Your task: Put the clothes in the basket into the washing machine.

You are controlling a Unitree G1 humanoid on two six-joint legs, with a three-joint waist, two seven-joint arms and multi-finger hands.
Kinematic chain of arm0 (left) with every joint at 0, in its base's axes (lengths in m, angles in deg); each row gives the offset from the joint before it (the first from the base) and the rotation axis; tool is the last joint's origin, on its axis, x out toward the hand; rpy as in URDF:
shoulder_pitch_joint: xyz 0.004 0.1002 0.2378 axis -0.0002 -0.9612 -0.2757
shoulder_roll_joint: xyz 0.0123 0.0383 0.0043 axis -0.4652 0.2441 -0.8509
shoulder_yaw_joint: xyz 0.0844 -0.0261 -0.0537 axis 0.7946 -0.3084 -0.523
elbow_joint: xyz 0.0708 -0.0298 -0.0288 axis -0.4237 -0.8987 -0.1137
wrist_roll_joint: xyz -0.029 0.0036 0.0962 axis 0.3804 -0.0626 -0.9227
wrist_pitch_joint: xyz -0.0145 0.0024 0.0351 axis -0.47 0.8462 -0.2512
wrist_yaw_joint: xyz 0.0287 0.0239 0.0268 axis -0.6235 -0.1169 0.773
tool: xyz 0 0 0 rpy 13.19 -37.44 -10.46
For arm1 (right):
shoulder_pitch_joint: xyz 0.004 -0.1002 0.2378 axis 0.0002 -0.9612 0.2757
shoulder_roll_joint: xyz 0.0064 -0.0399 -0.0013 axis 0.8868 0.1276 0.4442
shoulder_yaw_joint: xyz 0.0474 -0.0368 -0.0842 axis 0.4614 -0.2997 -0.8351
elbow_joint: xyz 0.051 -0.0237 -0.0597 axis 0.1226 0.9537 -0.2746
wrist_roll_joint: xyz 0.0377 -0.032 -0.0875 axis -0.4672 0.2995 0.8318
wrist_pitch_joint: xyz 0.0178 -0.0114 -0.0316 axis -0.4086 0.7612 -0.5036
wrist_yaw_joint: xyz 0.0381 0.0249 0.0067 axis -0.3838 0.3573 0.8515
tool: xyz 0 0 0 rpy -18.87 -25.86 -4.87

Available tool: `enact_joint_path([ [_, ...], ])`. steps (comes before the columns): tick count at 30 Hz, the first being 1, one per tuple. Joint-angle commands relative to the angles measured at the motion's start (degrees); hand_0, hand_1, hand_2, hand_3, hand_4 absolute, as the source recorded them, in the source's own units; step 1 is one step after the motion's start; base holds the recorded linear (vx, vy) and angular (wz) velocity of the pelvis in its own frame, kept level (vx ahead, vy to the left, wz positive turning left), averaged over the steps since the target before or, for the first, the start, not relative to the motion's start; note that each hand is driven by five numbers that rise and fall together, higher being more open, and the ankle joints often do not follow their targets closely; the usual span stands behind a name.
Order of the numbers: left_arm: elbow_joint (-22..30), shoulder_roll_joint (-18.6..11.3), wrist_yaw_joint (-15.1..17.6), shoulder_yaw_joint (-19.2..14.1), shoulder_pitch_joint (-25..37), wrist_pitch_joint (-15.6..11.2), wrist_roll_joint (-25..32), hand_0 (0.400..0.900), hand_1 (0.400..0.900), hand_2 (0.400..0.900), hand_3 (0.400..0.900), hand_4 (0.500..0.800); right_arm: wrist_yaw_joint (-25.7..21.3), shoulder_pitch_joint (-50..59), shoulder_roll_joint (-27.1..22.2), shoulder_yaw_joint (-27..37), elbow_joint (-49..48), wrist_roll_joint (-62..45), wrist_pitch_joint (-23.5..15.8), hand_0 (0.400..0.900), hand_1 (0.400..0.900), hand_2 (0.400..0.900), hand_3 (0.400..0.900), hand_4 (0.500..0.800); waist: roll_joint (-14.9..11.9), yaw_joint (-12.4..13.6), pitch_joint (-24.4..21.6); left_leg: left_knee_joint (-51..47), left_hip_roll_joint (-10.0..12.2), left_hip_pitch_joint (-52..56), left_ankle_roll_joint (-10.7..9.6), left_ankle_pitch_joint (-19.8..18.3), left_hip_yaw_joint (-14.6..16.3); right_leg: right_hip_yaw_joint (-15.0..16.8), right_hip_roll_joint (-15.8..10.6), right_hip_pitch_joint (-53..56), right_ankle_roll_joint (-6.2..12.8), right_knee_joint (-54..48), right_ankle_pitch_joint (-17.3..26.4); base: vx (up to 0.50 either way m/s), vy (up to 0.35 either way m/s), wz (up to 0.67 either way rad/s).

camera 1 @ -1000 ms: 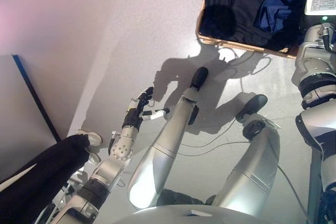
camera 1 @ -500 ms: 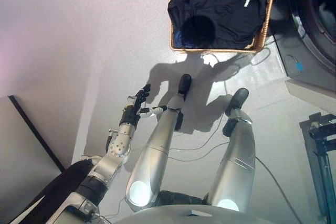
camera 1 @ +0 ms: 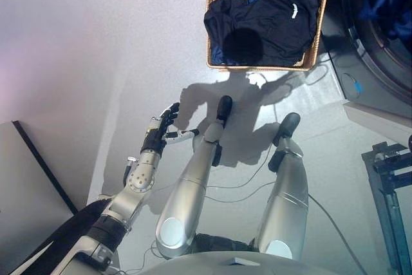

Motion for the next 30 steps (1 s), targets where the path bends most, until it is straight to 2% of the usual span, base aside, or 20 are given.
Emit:
enact_joint_path([
  [1, 1.8, 0.0, 1.1, -1.9, -3.3, -2.5, -0.3, 0.9, 0.9, 0.9, 0.9, 0.8, -0.9, 6.7, -7.6, -1.3, 4.2, -1.2, 6.5, 0.9, 0.9, 0.9, 0.9, 0.8, 1.6, 0.7, -2.1, 2.5, 0.4, 0.2, -4.2, -8.4, -2.6, -1.7, 0.9, 0.6, 0.68, -1.1, 0.1, -0.03, 0.027, 0.01],
  [7, 1.1, 0.4, 1.6, -1.9, -3.6, -2.4, -0.2, 0.9, 0.9, 0.9, 0.9, 0.8, -0.7, 7.4, -7.4, -2.0, 4.3, -0.6, 6.8, 0.9, 0.9, 0.9, 0.9, 0.8, 2.2, 0.4, -2.1, 1.6, 0.3, -0.9, -4.5, -7.5, -2.2, -1.1, 0.9, -1.1, 0.66, -1.6, 0.6, -0.04, 0.025, -0.03],
  [11, 1.2, 0.8, 2.1, -1.6, -3.0, -2.4, -0.3, 0.9, 0.9, 0.9, 0.9, 0.8, -2.9, 7.2, -6.1, -0.6, 3.4, -2.1, 7.4, 0.9, 0.9, 0.9, 0.9, 0.8, 2.5, 0.0, -2.1, 1.1, 0.5, -1.2, -4.6, -6.9, -2.1, -1.0, 1.0, -1.3, 0.72, -2.2, 1.0, -0.04, 0.016, -0.01],
  [12, 1.3, 1.0, 2.5, -1.7, -2.8, -2.4, -0.4, 0.9, 0.9, 0.9, 0.9, 0.8, -5.1, 6.7, -5.4, 1.2, 2.1, -3.6, 7.7, 0.9, 0.9, 0.9, 0.9, 0.8, 2.6, -0.3, -2.1, 1.1, 0.3, -2.3, -4.4, -5.2, -1.8, -1.6, 0.9, -1.9, 0.13, -3.0, 2.9, -0.02, 0.012, -0.04],
  [13, 1.2, 1.3, 2.7, -1.7, -2.6, -2.3, -0.5, 0.9, 0.9, 0.9, 0.9, 0.8, -5.9, 5.8, -4.7, 2.1, 1.0, -3.9, 7.7, 0.9, 0.9, 0.9, 0.9, 0.8, 2.5, -0.4, -2.1, 1.1, 0.6, -1.2, -4.5, -6.8, -2.0, -1.0, 1.3, -1.1, 0.62, -2.7, 1.2, -0.11, 0.045, -0.05],
  [14, 1.3, 1.4, 3.1, -1.9, -2.3, -2.1, -0.8, 0.9, 0.9, 0.9, 0.9, 0.8, -8.3, 4.5, -4.0, 4.4, -1.0, -5.2, 8.1, 0.9, 0.9, 0.9, 0.9, 0.8, 2.5, -0.7, -2.1, 1.0, 0.5, -2.2, -4.3, -5.1, -1.8, -1.5, 1.3, -1.8, 0.08, -3.4, 3.1, -0.01, 0.011, -0.09],
  [16, 1.0, 1.7, 4.3, -2.2, -1.5, -1.5, -1.6, 0.9, 0.9, 0.9, 0.9, 0.8, -10.7, -0.4, -1.6, 8.7, -5.2, -5.6, 8.5, 0.9, 0.9, 0.9, 0.9, 0.8, 2.2, -1.4, -2.1, 1.3, 0.6, -2.1, -4.2, -5.4, -1.7, -1.3, 1.6, -1.6, 0.01, -3.6, 3.1, -0.05, 0.027, -0.12],
  [17, 0.6, 2.1, 4.8, -2.6, -1.3, -1.4, -1.8, 0.9, 0.9, 0.9, 0.9, 0.8, -13.3, -2.5, 0.3, 12.3, -9.2, -6.4, 9.2, 0.9, 0.9, 0.9, 0.9, 0.8, 2.1, -1.8, -2.1, 1.5, 0.7, -2.1, -4.2, -5.4, -1.7, -1.2, 1.9, -1.5, -0.03, -3.7, 3.2, 0.0, 0.012, -0.17],
  [19, 0.5, 2.2, 5.1, -2.9, -1.1, -1.3, -1.7, 0.9, 0.9, 0.9, 0.9, 0.8, -13.6, -5.3, 1.2, 14.3, -12.6, -5.3, 9.5, 0.9, 0.9, 0.9, 0.9, 0.8, 1.7, -1.9, -2.1, 1.6, 0.8, -2.0, -4.1, -5.6, -1.5, -1.0, 2.1, -1.4, -0.04, -3.8, 3.2, 0.0, 0.005, -0.14],
  [20, 0.3, 2.8, 5.4, -3.3, -0.4, -1.2, -2.2, 0.9, 0.9, 0.9, 0.9, 0.8, -15.2, -9.3, 3.4, 17.9, -18.8, -3.6, 10.6, 0.9, 0.9, 0.9, 0.9, 0.8, 1.4, -2.8, -2.1, 1.7, 1.0, -1.8, -4.1, -5.9, -1.3, -1.1, 2.3, -1.0, -0.08, -4.2, 3.1, -0.01, -0.003, -0.15],
  [21, 0.1, 3.1, 5.5, -3.3, -0.1, -1.2, -2.2, 0.9, 0.9, 0.9, 0.9, 0.8, -15.2, -11.9, 4.8, 19.7, -21.0, -2.2, 10.9, 0.9, 0.9, 0.9, 0.9, 0.8, 1.2, -2.9, -2.1, 2.0, 1.1, -1.8, -4.1, -6.0, -1.3, -1.1, 2.5, -0.9, -0.13, -4.3, 3.1, -0.02, -0.009, -0.16],
  [25, -0.3, 3.0, 5.5, -3.4, 0.2, -1.4, -3.3, 0.9, 0.9, 0.9, 0.9, 0.8, -17.2, -17.6, 7.4, 24.2, -26.9, 1.1, 12.2, 0.9, 0.9, 0.9, 0.9, 0.8, 1.0, -3.4, -2.1, 2.3, 1.3, -1.7, -4.1, -6.2, -1.2, -1.3, 2.6, -0.4, -0.14, -4.9, 3.4, -0.03, -0.011, -0.05],
  [30, -1.1, 4.0, 5.9, -3.8, 0.3, -0.8, -3.8, 0.9, 0.9, 0.9, 0.9, 0.8, -18.0, -27.4, 14.3, 31.2, -35.0, 0.0, 10.0, 0.9, 0.9, 0.9, 0.9, 0.8, 0.2, -4.2, -2.1, 1.8, 2.0, -0.5, -4.3, -6.0, -1.0, -1.7, 3.0, 0.9, -0.31, -5.5, 3.6, -0.01, -0.01, -0.06],
])
